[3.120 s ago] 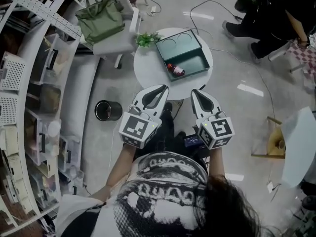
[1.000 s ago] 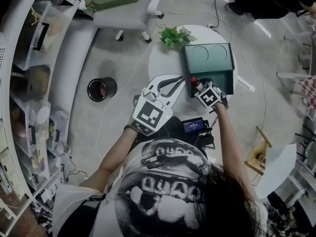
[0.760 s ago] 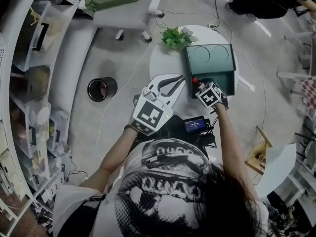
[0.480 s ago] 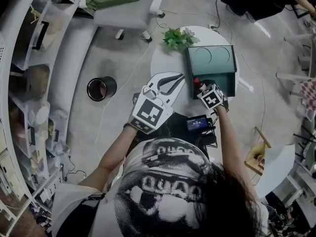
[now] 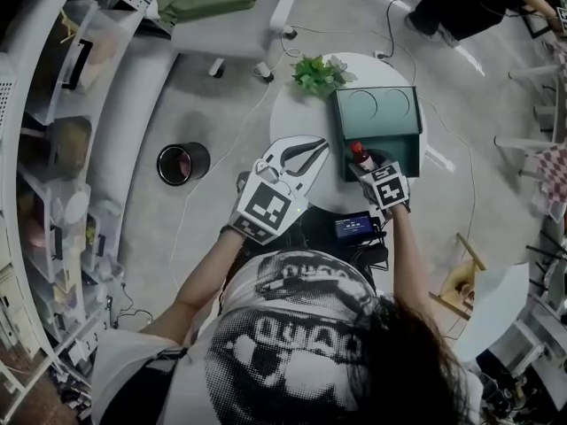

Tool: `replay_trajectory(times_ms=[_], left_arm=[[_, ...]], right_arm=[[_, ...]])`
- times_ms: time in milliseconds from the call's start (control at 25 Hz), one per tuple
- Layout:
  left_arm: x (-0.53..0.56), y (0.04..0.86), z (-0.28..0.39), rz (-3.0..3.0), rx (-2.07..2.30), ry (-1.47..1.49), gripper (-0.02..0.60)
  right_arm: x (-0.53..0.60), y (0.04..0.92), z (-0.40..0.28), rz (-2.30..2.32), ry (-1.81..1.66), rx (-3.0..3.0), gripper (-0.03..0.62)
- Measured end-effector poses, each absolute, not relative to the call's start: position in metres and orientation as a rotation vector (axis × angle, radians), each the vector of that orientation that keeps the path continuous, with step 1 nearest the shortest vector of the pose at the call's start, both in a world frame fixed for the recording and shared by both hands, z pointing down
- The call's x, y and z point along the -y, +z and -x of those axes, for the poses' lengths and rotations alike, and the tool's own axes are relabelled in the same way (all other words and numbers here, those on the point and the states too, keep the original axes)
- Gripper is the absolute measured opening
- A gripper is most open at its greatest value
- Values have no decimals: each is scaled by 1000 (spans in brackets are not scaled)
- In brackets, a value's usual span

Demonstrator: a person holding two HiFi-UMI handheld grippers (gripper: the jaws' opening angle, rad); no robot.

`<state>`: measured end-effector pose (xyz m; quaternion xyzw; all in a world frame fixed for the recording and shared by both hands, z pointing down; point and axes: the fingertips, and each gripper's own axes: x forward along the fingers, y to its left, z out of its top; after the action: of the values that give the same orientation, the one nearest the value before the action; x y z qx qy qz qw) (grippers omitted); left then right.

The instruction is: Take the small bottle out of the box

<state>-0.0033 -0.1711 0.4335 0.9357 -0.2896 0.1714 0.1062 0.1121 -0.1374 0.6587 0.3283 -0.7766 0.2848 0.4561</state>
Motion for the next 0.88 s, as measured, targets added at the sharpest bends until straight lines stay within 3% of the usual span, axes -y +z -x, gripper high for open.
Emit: replay_trajectory(times_ms=[880], left_arm=[[78,421,-55,-2599,1160,548,23]], right_arm=[[92,527,-166,-1049,851,2334,222]])
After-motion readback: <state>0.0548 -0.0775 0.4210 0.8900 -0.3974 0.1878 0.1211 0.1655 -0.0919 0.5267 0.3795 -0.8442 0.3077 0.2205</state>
